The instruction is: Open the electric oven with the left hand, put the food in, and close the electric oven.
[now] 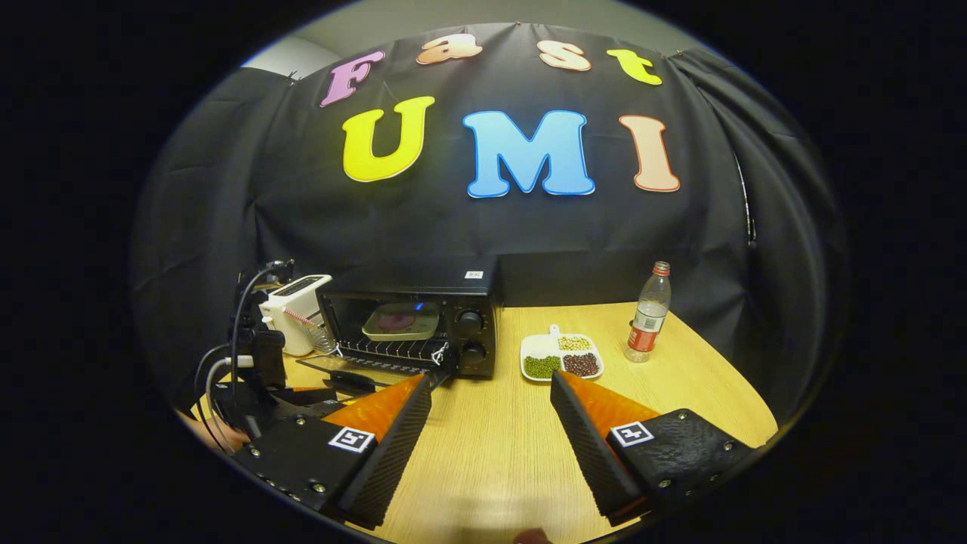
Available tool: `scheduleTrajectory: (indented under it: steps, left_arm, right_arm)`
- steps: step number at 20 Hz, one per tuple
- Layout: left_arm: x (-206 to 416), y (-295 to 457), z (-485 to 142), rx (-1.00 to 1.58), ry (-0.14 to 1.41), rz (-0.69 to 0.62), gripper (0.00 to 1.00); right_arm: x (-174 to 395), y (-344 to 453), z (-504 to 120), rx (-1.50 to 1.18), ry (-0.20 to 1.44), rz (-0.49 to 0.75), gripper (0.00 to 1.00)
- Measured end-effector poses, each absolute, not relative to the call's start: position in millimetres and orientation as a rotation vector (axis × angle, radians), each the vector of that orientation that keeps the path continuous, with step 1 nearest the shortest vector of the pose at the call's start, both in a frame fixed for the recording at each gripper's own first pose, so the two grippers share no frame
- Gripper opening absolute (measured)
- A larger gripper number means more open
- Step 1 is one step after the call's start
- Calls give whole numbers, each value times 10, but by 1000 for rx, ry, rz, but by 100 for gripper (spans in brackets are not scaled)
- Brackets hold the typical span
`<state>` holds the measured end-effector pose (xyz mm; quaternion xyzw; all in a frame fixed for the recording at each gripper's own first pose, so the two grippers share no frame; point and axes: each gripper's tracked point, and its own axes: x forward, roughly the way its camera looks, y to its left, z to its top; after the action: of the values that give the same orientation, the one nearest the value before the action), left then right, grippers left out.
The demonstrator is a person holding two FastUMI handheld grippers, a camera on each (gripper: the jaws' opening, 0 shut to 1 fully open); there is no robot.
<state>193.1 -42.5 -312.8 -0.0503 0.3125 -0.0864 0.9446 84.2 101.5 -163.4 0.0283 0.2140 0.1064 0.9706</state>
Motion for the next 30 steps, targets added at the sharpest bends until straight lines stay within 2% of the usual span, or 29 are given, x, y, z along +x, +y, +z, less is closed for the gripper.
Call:
scheduleTrajectory:
  steps: [2, 3, 4, 5, 8, 9, 10, 11, 13, 14, 15, 17, 18, 19, 21, 22, 25, 26, 29, 30]
  left_arm:
    - [2098, -442, -2932, -63, 566, -189, 96]
    - [2184, -456, -2818, -47, 527, -195, 100]
    - [2262, -450, -2727, -32, 504, -199, 100]
    - [2329, -441, -2669, -25, 486, -200, 96]
    - [2562, -447, -2485, -26, 444, -204, 95]
    - [2628, -436, -2422, -26, 432, -200, 100]
    - [2673, -428, -2327, -28, 413, -196, 100]
    - [2694, -428, -2224, -29, 390, -195, 96]
    - [2669, -442, -1964, -20, 328, -196, 100]
    - [2629, -432, -1814, -9, 295, -191, 95]
    - [2566, -435, -1654, 2, 257, -182, 91]
    - [2371, -487, -1345, 11, 204, -170, 100]
    - [2237, -518, -1182, 6, 182, -165, 95]
    - [2103, -577, -1017, -3, 157, -162, 100]
    - [1807, -668, -741, -27, 122, -157, 100]
    - [1643, -723, -628, -36, 108, -156, 95]
    - [1172, -823, -374, -38, 71, -139, 95]
    - [1035, -822, -276, -33, 61, -137, 100]
    - [652, -859, -100, -22, 35, -119, 90]
    - [533, -873, -47, -23, 28, -118, 100]
  right_arm:
    - [865, 1040, -1640, 54, 435, 219, 98]
    - [875, 1055, -1647, 55, 438, 223, 98]
    - [879, 1061, -1656, 55, 442, 226, 98]
    - [888, 1059, -1664, 56, 444, 226, 98]
    - [894, 1044, -1637, 59, 439, 221, 98]
    - [886, 1034, -1617, 60, 435, 218, 98]
    - [883, 1012, -1594, 60, 427, 213, 98]
    - [870, 974, -1561, 60, 419, 206, 98]
    - [858, 905, -1471, 67, 394, 197, 98]
    - [862, 871, -1396, 70, 377, 195, 98]
    - [851, 815, -1329, 71, 358, 191, 98]
    - [801, 669, -1171, 74, 315, 177, 98]
    - [756, 594, -1079, 78, 295, 175, 98]
    - [720, 526, -1021, 76, 281, 174, 98]
    - [626, 312, -869, 62, 250, 155, 98]
    - [571, 235, -792, 63, 231, 157, 98]
    - [408, 14, -592, 55, 176, 170, 98]
    - [355, -44, -536, 51, 158, 177, 98]
    - [201, -177, -432, 44, 130, 183, 98]
    - [145, -203, -411, 45, 127, 183, 97]
